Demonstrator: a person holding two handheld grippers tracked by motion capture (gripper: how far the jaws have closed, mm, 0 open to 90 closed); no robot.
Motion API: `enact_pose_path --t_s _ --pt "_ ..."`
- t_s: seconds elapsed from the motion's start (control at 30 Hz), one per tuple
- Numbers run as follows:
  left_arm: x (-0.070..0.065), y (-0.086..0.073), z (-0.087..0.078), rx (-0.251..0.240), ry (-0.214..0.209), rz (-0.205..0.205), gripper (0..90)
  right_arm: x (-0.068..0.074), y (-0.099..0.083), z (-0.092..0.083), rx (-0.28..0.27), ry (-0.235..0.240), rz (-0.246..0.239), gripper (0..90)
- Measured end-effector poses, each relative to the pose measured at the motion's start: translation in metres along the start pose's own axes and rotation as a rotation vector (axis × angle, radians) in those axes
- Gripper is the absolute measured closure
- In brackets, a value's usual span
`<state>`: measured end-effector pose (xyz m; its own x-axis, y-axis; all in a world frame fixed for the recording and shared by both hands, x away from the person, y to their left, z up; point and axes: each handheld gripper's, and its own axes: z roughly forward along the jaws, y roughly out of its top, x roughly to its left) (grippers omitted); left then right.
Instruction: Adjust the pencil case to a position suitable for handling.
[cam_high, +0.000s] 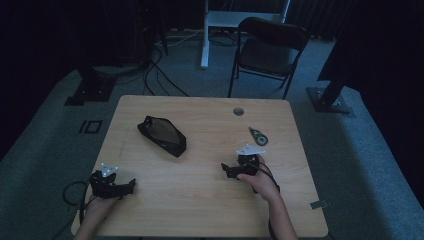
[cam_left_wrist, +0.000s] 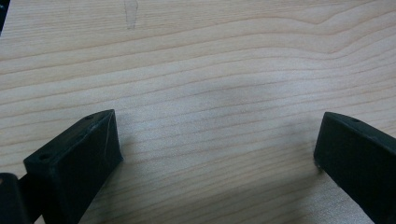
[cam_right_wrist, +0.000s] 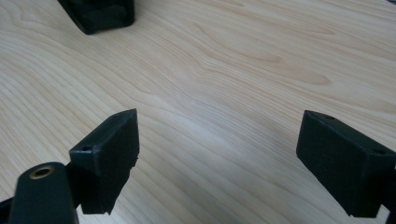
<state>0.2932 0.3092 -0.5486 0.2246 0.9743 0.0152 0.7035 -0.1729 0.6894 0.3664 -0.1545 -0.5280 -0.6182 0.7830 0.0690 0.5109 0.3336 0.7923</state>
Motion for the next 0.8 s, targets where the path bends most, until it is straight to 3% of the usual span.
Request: enact_pose_path --t_s 0.8 --pt "0.000 0.000 0.000 -0.002 0.000 -0.003 0.6 0.040 0.029 0.045 -0.051 0.120 -0.006 14.7"
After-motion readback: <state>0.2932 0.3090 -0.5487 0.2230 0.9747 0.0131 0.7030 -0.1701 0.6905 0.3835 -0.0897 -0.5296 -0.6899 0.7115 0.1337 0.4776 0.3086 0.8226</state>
